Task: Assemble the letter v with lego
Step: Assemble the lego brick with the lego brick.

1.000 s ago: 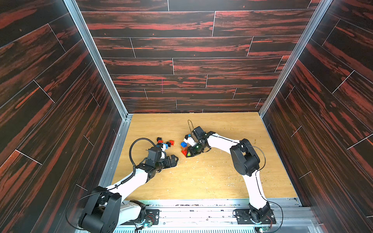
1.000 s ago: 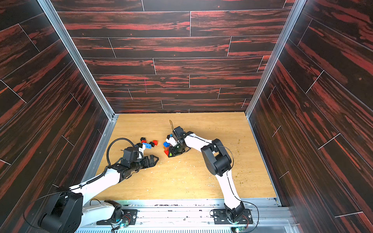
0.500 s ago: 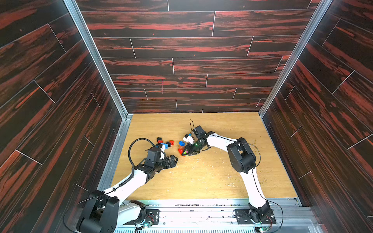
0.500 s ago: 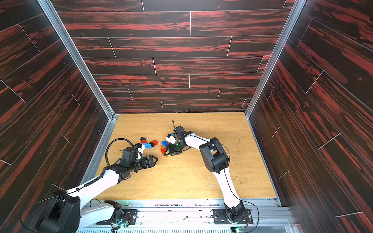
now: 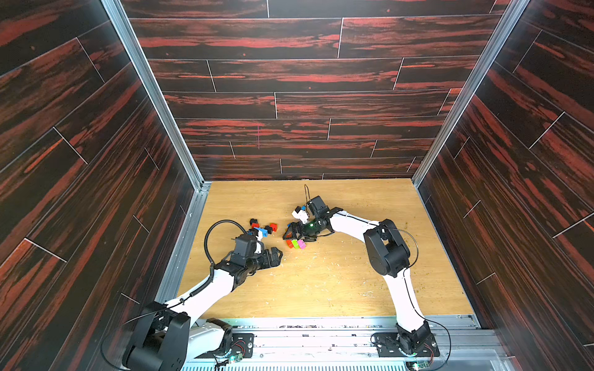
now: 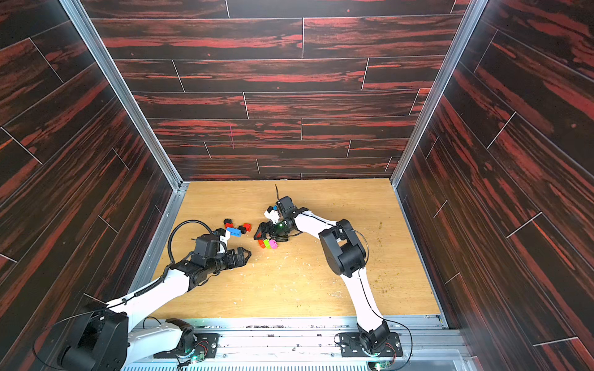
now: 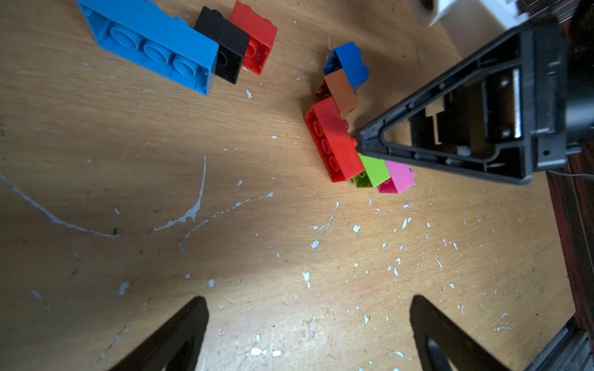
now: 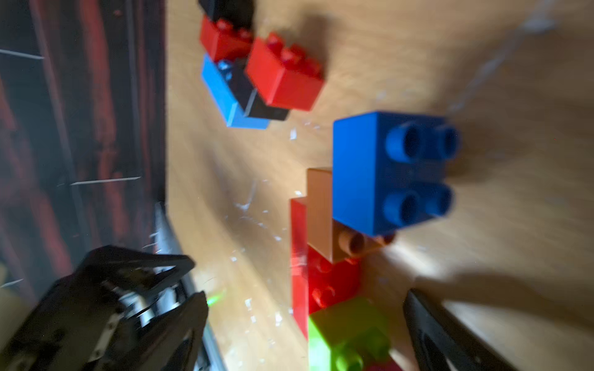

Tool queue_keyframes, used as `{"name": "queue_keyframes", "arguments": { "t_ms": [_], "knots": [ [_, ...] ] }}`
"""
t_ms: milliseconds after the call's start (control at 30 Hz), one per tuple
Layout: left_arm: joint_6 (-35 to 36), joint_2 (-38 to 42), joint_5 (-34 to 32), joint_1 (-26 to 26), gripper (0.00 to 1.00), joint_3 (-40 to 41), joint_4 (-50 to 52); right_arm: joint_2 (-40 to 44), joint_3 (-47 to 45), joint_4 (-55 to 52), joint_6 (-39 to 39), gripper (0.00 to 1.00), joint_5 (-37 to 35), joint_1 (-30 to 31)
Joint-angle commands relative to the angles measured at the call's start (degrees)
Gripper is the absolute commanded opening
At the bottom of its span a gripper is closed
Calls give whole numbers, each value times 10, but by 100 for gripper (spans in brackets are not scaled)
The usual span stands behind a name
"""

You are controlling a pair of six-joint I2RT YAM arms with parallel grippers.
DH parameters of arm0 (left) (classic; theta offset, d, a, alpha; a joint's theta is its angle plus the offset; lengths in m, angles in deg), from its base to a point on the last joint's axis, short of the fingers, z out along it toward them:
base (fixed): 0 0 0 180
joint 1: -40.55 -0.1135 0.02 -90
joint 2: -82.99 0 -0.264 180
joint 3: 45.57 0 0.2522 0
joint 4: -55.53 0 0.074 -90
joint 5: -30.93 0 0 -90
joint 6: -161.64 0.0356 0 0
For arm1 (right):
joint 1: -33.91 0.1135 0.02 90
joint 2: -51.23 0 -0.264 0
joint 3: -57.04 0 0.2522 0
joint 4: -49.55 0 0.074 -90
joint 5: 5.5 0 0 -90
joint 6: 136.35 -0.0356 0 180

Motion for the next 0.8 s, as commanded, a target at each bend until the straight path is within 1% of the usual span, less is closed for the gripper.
{"name": "queue_keyframes", "arguments": {
  "t_ms": [0,100,200,267,400,533,700,767],
  "knots": [
    [13,-18,-14,-1,100,-27,28,36,-15,-27,5,98,-104,-7],
    [22,-37,-25,6,100,-46,51,77,-32,-21,9,98,-142,-7],
    [41,-68,-66,27,100,-76,95,119,-60,-3,14,99,-157,-9],
    [46,-98,-75,42,100,-100,112,147,-82,10,17,98,-178,-9],
    [54,-159,-129,79,100,-149,148,200,-133,29,18,98,-209,-14],
    [54,-226,-175,95,100,-200,187,251,-179,32,15,98,-238,-19],
    [47,-267,-202,106,100,-232,188,316,-239,41,9,98,-265,-29],
    [46,-284,-204,109,100,-244,184,340,-260,44,8,98,-275,-31]
  ]
}}
